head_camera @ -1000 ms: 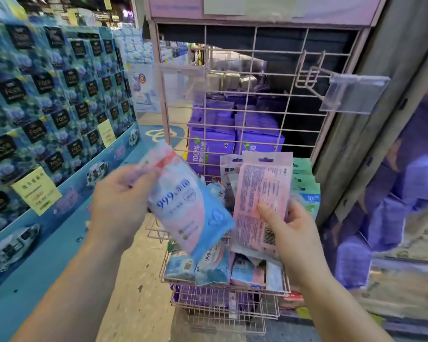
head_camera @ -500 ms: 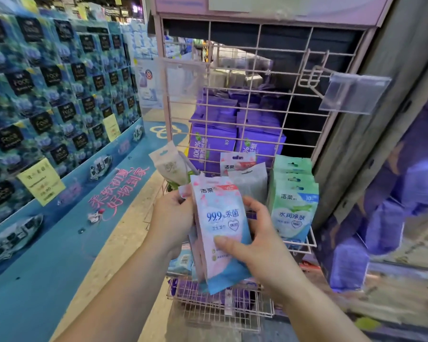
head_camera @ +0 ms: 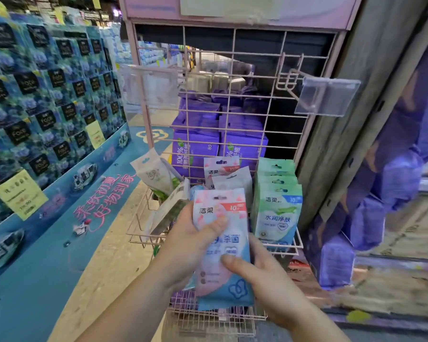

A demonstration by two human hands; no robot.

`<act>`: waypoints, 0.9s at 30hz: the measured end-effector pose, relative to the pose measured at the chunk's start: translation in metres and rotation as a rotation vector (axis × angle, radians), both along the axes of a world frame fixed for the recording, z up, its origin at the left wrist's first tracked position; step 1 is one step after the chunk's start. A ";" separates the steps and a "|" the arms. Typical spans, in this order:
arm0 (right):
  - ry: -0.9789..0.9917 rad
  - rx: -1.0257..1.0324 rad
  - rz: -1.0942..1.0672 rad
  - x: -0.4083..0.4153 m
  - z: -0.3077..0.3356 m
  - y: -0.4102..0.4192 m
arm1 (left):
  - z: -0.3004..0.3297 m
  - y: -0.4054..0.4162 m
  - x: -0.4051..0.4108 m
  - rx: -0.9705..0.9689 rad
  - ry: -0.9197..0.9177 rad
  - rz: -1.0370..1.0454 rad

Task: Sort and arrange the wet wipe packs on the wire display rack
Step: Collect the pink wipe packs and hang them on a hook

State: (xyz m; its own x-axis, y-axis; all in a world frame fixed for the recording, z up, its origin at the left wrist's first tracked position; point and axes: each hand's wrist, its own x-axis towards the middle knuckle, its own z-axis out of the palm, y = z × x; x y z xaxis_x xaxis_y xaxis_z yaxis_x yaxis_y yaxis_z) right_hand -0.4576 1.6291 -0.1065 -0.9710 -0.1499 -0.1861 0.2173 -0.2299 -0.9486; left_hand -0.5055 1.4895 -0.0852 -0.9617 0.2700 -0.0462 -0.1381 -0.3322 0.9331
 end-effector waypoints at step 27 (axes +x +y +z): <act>-0.038 0.057 -0.175 0.002 0.004 0.068 | 0.040 -0.067 -0.082 -0.394 0.398 -0.222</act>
State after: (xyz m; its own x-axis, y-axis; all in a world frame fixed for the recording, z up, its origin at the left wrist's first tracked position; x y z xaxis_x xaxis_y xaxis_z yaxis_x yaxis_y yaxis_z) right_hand -0.4559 1.6971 -0.1029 -0.9734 0.0324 -0.2267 0.2148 -0.2138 -0.9530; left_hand -0.5873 1.4227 -0.0450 -0.8482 0.5023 0.1682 0.2203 0.0459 0.9743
